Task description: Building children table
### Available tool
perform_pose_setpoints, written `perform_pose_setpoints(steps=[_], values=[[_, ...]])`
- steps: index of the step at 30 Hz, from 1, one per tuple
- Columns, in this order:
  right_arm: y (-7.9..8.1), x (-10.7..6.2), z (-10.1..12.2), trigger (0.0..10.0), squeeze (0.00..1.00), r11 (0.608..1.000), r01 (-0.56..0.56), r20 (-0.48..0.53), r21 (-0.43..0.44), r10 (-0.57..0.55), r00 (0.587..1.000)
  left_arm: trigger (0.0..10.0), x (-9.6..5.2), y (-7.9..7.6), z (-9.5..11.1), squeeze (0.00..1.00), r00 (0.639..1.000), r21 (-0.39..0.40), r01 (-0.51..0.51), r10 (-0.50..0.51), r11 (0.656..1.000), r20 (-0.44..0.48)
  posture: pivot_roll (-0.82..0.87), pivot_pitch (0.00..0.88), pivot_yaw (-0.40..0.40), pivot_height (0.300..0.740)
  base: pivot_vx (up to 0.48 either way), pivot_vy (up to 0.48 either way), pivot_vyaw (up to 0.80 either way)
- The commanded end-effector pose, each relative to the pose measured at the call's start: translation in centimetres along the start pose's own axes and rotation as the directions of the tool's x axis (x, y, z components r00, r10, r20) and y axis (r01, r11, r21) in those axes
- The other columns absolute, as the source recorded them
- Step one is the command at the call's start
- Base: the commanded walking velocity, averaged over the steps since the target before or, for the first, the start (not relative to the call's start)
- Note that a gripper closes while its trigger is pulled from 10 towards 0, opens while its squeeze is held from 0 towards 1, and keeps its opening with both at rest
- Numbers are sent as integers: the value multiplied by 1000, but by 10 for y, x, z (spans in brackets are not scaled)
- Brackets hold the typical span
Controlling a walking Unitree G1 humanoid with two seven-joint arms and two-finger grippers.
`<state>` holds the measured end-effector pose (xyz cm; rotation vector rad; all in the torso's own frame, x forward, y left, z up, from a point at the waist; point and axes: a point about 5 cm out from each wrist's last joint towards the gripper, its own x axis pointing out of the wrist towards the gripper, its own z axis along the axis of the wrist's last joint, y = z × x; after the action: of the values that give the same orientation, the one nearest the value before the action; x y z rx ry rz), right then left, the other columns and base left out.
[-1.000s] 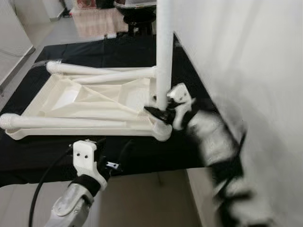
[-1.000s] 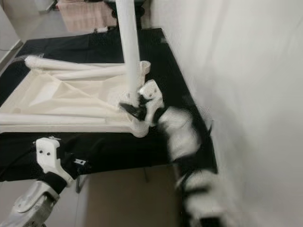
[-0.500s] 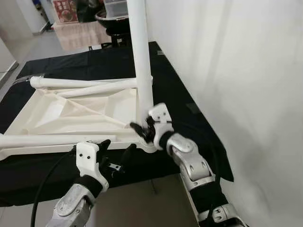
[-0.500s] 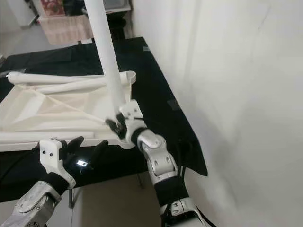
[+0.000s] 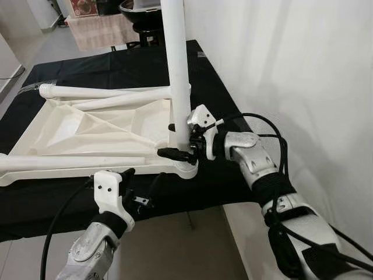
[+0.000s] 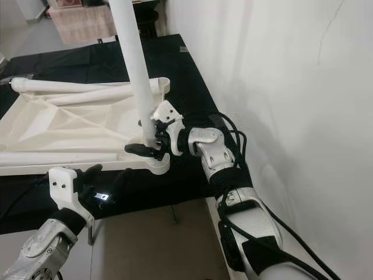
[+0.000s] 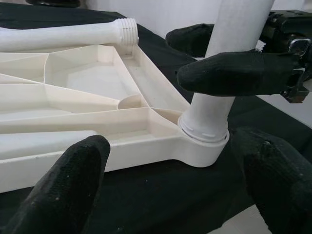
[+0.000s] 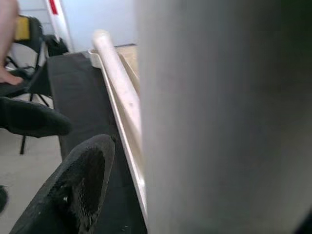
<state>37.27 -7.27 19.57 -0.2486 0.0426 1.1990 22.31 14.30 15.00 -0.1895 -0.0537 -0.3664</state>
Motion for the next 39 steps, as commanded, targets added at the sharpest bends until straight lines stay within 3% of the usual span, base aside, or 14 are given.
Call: perform_pose_setpoints(steps=[1,2,3,4,16,18,19,20,23,30,31,34,35,39], values=[[1,5,2,10000,0,1000,-26,-3,3,26,1000,10000,-2,0,-4,0,1000,1,-11,11,1000,-14,24,95,31,740,0,0,0],[1,5,2,10000,0,1000,-26,-3,3,26,1000,10000,-2,0,-4,0,1000,1,-11,11,1000,-14,24,95,31,740,0,0,0],[-1,4,3,3843,0,1000,-26,-4,6,26,1000,10000,-3,0,-4,0,1000,1,-11,11,1000,-14,25,95,32,740,0,0,0],[-3,2,5,0,0,1000,-23,15,20,23,1000,10000,-3,-1,-4,0,1000,0,-10,10,1000,-14,23,95,33,740,0,0,0],[-1,-22,-7,0,0,999,-41,67,-20,42,997,10000,-5,-2,-3,0,1000,-5,-5,5,1000,-14,10,120,40,740,0,0,0],[9,-14,-21,0,0,988,156,2,10,-156,988,10000,-6,0,-2,0,1000,-5,-5,5,1000,-15,1,124,33,740,0,0,0],[17,-10,-33,0,0,883,466,-54,49,-464,884,10000,-7,1,-2,0,1000,-4,-4,4,1000,-16,-2,126,35,740,0,0,0],[49,-1,-42,0,0,845,520,-97,124,-511,854,10000,-6,2,-1,0,1000,-3,-4,4,1000,-16,-2,142,62,740,0,0,0],[79,9,-42,0,0,850,506,-86,148,-498,863,10000,-5,3,-1,0,1000,4,-6,6,1000,-20,-16,122,71,740,0,0,0],[61,18,-38,0,0,850,518,-63,99,-514,855,10000,-2,5,-3,0,1000,2,1,-1,1000,-24,-5,100,48,740,0,0,0],[60,22,-38,10000,0,853,511,-63,106,-507,860,10000,-2,5,-3,0,1000,3,4,-4,1000,-24,-5,100,48,740,0,0,0],[60,25,-34,10000,102,872,476,-51,116,-473,879,10000,-1,5,-3,0,1000,7,-9,9,1000,-18,1,96,45,740,0,0,0],[58,27,-30,10000,1000,888,443,-31,125,-443,896,10000,-1,6,-3,0,1000,12,-18,18,1000,-13,2,95,42,740,0,0,0],[56,26,-21,10000,1000,919,373,20,128,-379,925,10000,0,6,-3,0,1000,11,-21,22,1000,-11,1,93,41,740,0,0,0]])
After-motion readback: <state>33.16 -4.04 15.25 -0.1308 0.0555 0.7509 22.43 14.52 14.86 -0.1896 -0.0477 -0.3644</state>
